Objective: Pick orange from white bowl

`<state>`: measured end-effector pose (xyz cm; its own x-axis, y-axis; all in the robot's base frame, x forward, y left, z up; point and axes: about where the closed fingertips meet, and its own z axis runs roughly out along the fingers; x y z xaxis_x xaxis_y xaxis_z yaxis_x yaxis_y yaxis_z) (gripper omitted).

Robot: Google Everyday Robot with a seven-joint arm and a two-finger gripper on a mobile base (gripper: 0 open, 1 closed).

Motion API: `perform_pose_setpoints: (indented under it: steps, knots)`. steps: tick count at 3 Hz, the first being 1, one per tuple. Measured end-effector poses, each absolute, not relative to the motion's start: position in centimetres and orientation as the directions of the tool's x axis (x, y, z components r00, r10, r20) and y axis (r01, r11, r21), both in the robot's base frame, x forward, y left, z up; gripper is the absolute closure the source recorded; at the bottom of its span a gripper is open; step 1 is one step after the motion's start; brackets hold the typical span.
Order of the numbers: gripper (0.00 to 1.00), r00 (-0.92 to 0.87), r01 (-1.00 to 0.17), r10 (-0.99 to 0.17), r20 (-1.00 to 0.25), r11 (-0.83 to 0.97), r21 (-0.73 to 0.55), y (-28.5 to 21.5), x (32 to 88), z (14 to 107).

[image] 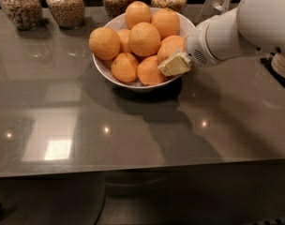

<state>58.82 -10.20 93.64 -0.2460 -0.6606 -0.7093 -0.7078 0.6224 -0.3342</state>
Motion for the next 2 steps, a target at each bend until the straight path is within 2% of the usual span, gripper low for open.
perform_pose_setpoints:
  steps: [2]
  knots:
    - [0.95,-0.235,-0.712,-0.653,-0.72,0.62,-0.33,-10.03,58.78,94.12]
